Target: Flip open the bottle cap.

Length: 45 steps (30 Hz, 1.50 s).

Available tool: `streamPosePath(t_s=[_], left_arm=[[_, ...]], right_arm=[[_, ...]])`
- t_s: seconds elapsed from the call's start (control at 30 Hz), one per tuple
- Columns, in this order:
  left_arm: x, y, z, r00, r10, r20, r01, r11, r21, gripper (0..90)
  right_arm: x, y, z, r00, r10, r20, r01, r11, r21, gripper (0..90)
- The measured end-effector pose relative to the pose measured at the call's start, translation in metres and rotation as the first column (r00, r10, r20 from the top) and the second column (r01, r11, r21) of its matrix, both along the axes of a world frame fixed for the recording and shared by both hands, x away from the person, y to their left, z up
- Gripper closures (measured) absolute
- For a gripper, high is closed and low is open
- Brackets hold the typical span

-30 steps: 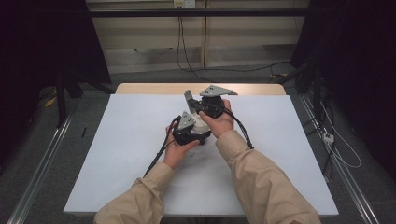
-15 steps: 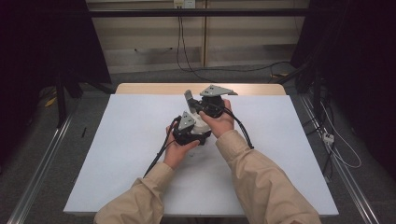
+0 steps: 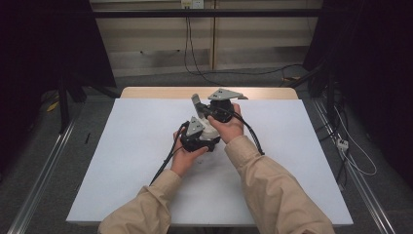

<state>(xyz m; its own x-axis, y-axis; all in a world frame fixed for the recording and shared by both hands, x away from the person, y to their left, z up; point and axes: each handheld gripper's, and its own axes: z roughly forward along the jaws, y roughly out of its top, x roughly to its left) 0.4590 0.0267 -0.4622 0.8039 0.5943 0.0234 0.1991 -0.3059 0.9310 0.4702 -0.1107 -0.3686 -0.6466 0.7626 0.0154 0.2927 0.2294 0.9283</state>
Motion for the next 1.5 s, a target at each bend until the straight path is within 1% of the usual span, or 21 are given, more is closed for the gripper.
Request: streamPosePath(t_s=[0.07,0.37,0.63,0.83,1.5], left_arm=[[0.0001,0.0001,-0.0001,1.0,-0.002,-0.003,0.002,1.0,-0.002,18.7],[0.0001,0.0,0.0,1.0,-0.002,-0.001,0.002,1.0,0.0,18.7],[0.0003,0.0001,0.0,1.0,-0.001,-0.006,0.001,1.0,-0.002,18.7],[0.0004,0.0,0.0,1.0,-0.001,-0.007,0.001,1.0,-0.001,18.7],[0.0005,0.0,0.0,1.0,0.001,-0.005,-0.001,1.0,0.003,18.7]], right_arm=[[0.0006,0.0005,-0.0004,1.0,0.0,-0.002,0.0,1.0,0.006,90.0],[0.0025,0.0014,-0.0018,1.0,0.002,-0.006,-0.002,1.0,0.004,90.0],[0.0051,0.0033,-0.0022,0.9999,0.003,-0.014,-0.003,1.0,-0.003,90.0],[0.0062,0.0041,-0.0024,0.9999,0.005,-0.011,-0.005,1.0,0.0,90.0],[0.0091,0.0054,-0.0057,0.9992,0.006,-0.039,-0.006,1.0,0.002,90.0]])
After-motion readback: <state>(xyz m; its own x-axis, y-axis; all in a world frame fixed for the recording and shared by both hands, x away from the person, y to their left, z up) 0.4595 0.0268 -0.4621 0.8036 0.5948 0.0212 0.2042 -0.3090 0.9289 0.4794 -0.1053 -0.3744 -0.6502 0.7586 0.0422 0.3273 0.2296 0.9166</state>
